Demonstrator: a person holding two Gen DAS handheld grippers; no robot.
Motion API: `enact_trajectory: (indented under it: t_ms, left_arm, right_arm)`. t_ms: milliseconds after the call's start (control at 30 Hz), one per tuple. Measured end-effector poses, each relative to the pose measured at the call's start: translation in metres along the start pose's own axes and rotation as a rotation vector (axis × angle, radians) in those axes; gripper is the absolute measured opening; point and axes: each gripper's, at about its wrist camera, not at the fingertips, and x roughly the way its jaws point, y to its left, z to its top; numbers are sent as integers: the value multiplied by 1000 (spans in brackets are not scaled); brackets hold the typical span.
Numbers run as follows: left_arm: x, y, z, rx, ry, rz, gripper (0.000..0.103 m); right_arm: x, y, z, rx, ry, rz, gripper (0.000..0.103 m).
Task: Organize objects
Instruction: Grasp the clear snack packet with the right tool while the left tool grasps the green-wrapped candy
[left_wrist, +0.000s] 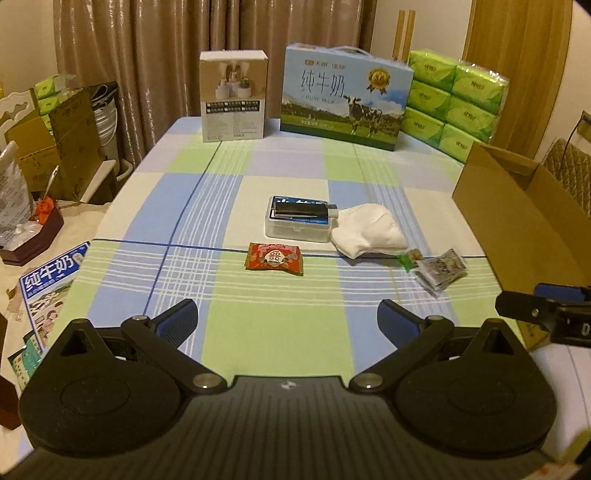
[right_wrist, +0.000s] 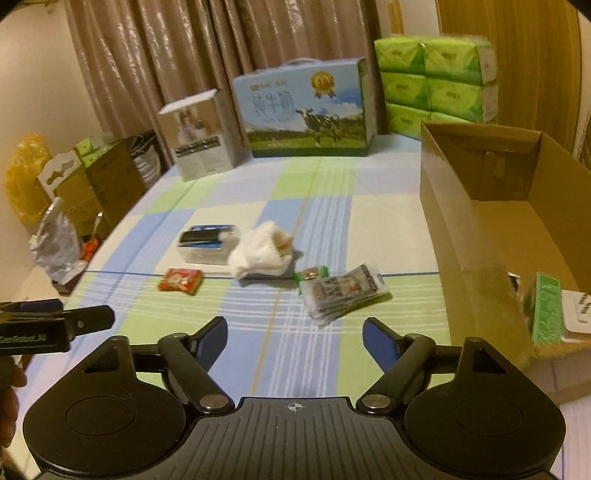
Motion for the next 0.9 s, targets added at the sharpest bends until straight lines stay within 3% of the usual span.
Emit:
enact_trajectory:
  t_ms: [400,733,867,900]
  left_arm:
    - [80,-6,5,21,8,-32,102]
    - [97,0,7,15,11,-12,102]
    - [98,2,9,9,12,-18,102]
    - [99,1,8,15,13,-17,102]
  right_arm:
    - [75,-31,12,131,24,-37,73]
    - [118,-52,23,288,56,-66,73]
    - [128,-43,26,218,51,-88,72]
    - [129,-38,26,176,58,-91,62]
